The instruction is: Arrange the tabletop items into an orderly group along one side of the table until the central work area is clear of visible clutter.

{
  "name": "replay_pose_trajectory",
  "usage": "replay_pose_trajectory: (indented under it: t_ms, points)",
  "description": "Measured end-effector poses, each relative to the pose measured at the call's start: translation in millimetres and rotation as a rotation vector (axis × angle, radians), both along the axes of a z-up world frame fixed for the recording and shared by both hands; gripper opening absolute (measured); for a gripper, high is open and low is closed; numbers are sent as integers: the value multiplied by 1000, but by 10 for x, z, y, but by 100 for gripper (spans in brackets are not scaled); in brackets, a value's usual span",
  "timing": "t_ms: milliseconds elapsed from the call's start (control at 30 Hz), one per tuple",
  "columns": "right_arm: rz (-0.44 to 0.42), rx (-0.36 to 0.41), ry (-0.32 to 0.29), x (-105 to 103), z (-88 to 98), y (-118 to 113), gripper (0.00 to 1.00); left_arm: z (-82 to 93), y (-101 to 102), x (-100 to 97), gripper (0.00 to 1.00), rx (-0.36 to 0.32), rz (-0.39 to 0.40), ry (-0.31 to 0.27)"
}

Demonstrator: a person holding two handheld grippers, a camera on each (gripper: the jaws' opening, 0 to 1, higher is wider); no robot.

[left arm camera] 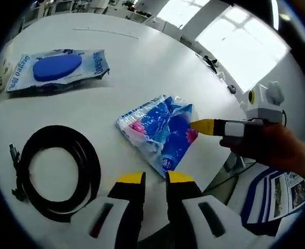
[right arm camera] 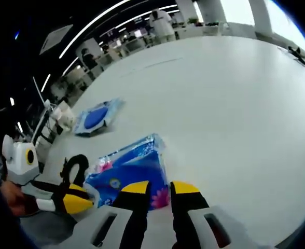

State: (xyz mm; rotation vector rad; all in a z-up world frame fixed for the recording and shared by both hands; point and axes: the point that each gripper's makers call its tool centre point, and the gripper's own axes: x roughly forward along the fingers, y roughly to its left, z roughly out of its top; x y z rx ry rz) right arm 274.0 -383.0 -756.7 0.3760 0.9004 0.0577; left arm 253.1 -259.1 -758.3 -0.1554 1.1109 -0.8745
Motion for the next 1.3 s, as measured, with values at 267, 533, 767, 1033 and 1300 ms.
replay_pose_trajectory:
  t_ms: [267, 533, 767, 1033, 1300]
  points:
    - [-3, 6, 7, -48, -15, 24, 12, -48, -16, -4, 9, 5, 12, 15]
    - [-7, 5, 7, -97, -12, 30, 0, -45, -7, 55, 0, 7, 27, 11]
    - [-15, 23, 0, -129, -5, 42, 0, -37, 36, 127, 0, -1, 49, 9]
    - [-30, 43, -8, -132, 8, 72, 0, -21, 71, 190, 0, -9, 74, 8]
    - [-90, 69, -3, -146, -8, 89, 0, -2, 95, 274, 0, -19, 82, 0]
